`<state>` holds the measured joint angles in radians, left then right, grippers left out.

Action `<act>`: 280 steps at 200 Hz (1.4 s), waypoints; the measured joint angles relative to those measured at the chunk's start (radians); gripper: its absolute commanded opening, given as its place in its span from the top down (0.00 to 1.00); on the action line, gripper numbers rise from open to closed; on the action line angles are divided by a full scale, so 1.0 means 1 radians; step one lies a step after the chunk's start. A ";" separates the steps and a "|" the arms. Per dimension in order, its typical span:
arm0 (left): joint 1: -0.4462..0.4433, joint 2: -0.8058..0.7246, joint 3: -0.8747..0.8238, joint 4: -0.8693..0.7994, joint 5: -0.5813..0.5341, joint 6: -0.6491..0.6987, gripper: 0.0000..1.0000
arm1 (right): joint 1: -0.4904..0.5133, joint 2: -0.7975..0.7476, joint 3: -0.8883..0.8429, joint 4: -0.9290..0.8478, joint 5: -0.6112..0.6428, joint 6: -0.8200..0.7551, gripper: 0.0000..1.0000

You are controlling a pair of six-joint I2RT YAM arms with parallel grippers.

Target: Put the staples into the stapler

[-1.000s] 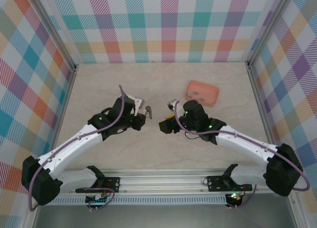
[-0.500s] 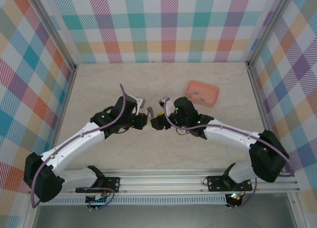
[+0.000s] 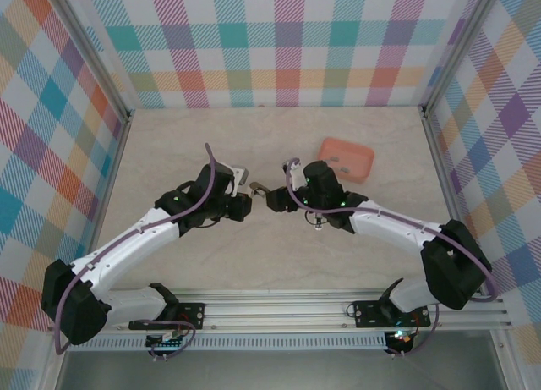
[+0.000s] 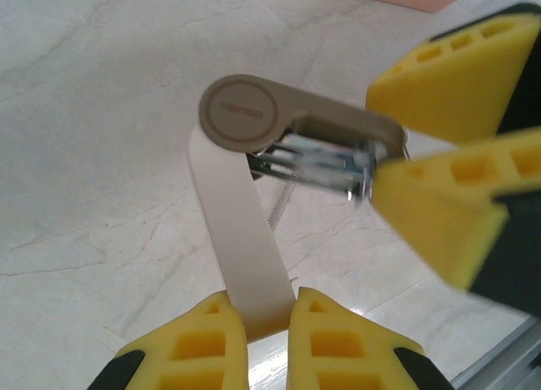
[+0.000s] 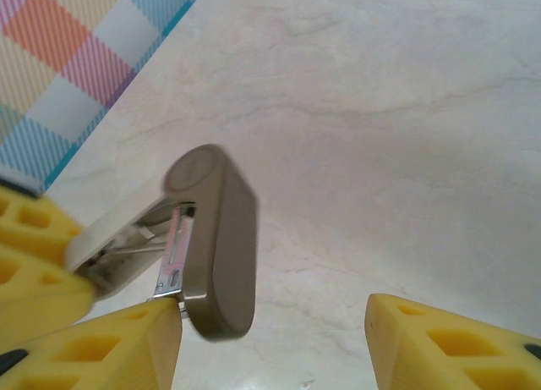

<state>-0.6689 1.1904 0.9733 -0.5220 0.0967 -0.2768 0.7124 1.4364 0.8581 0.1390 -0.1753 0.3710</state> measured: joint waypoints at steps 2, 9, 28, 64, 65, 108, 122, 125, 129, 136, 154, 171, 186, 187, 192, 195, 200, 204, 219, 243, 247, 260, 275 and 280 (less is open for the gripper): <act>0.000 0.000 0.000 0.000 0.004 0.000 0.95 | -0.005 0.003 0.000 0.003 0.000 0.003 0.41; 0.000 0.000 0.000 -0.003 0.015 0.000 0.95 | -0.021 0.015 0.000 0.012 0.003 0.011 0.42; -0.001 0.000 0.000 -0.013 0.071 0.003 0.95 | -0.068 0.060 0.000 0.044 0.010 0.027 0.42; -0.005 0.000 0.000 -0.017 0.135 0.004 0.95 | -0.085 0.113 -0.008 0.077 -0.003 0.048 0.42; -0.005 0.000 0.000 -0.017 0.135 0.004 0.94 | -0.085 0.114 -0.008 0.079 -0.005 0.048 0.42; -0.005 -0.003 0.001 -0.028 0.144 0.003 0.94 | -0.086 0.122 -0.026 0.121 -0.026 0.059 0.41; -0.005 -0.003 0.008 -0.045 0.134 0.004 0.94 | -0.089 0.113 -0.046 0.126 -0.035 0.055 0.40; -0.005 -0.003 0.010 -0.050 0.129 0.004 0.94 | -0.090 0.108 -0.051 0.126 -0.036 0.050 0.40; -0.005 -0.003 0.013 -0.054 0.127 0.004 0.94 | -0.091 0.102 -0.056 0.126 -0.039 0.046 0.39; -0.005 -0.003 0.020 -0.058 0.119 0.003 0.94 | -0.091 0.086 -0.069 0.125 -0.042 0.034 0.39; -0.005 -0.003 0.042 -0.064 0.099 0.000 0.94 | -0.090 0.018 -0.109 0.119 -0.046 0.001 0.38; -0.005 -0.003 0.057 -0.069 0.088 -0.005 0.94 | -0.090 -0.064 -0.139 0.102 -0.046 -0.045 0.37; -0.005 -0.002 0.064 -0.077 0.088 -0.016 0.94 | -0.090 -0.129 -0.146 0.072 -0.042 -0.092 0.36; -0.005 -0.002 0.064 -0.077 0.088 -0.016 0.94 | -0.090 -0.134 -0.146 0.070 -0.042 -0.096 0.36; -0.005 0.000 0.066 -0.079 0.089 -0.019 0.94 | -0.090 -0.154 -0.146 0.063 -0.042 -0.114 0.35; -0.005 0.000 0.066 -0.079 0.089 -0.019 0.94 | -0.090 -0.163 -0.146 0.060 -0.043 -0.124 0.35; -0.005 0.003 0.068 -0.081 0.090 -0.023 0.94 | -0.090 -0.181 -0.146 0.051 -0.043 -0.145 0.35; -0.005 0.006 0.071 -0.083 0.091 -0.023 0.94 | -0.090 -0.195 -0.147 0.046 -0.044 -0.165 0.35; -0.005 0.020 0.078 -0.087 0.098 -0.024 0.94 | -0.091 -0.245 -0.157 0.043 -0.050 -0.254 0.35; -0.005 0.035 0.088 -0.103 0.121 -0.027 0.94 | -0.090 -0.320 -0.206 0.059 -0.080 -0.446 0.29; -0.005 0.037 0.090 -0.106 0.127 -0.027 0.94 | -0.090 -0.328 -0.211 0.058 -0.087 -0.483 0.28; -0.005 0.040 0.098 -0.111 0.143 -0.026 0.94 | -0.090 -0.336 -0.216 0.053 -0.104 -0.592 0.27; -0.005 0.048 0.116 -0.122 0.166 -0.026 0.94 | -0.090 -0.336 -0.212 0.037 -0.127 -0.706 0.27; -0.005 0.051 0.123 -0.129 0.174 -0.026 0.94 | -0.090 -0.335 -0.209 0.027 -0.136 -0.749 0.27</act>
<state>-0.6739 1.2411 1.0962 -0.6514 0.2707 -0.3027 0.6220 1.1019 0.6495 0.1661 -0.3115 -0.3779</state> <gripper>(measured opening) 0.098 0.728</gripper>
